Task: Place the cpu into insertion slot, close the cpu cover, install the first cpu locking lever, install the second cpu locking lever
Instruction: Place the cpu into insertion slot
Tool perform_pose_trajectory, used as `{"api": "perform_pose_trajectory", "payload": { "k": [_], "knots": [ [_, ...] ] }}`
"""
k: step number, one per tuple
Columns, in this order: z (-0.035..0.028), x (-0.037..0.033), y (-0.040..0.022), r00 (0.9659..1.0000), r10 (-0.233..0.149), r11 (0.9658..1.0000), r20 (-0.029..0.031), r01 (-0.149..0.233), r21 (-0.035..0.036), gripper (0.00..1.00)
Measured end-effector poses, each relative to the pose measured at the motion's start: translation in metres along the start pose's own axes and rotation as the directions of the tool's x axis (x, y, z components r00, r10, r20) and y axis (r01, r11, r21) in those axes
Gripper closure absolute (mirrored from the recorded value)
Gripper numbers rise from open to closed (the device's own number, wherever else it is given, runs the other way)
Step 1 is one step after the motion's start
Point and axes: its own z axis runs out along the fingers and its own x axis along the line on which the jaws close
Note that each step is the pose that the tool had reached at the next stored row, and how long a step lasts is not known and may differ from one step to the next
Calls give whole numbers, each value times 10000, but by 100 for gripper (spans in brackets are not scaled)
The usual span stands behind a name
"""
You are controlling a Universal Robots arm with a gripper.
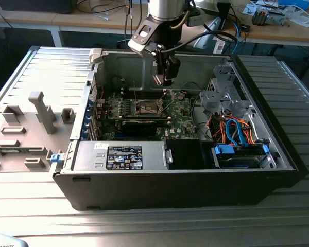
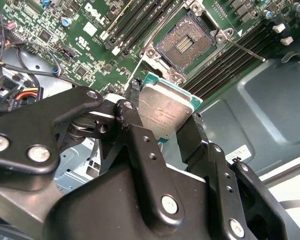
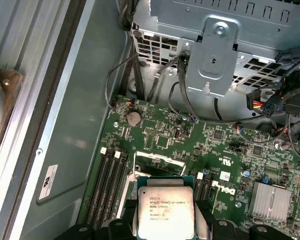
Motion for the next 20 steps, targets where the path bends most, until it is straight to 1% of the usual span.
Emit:
{"api": "perform_pose_trajectory", "payload": {
  "k": [6, 10, 14, 16, 19, 20],
  "knots": [
    [3, 0, 0, 9992, 395, 9992, 35, -395, -8, 46],
    [5, 0, -1, 9976, 688, 9976, 62, -688, -15, 46],
    [9, 0, -1, 9949, 1002, 9950, 89, -1001, -24, 46],
    [11, 0, -1, 9922, 1245, 9922, 111, -1244, -30, 46],
    [13, 0, -1, 9896, 1436, 9896, 127, -1435, -37, 46],
    [15, 0, -1, 9882, 1528, 9883, 135, -1527, -40, 46]
  ]
}}
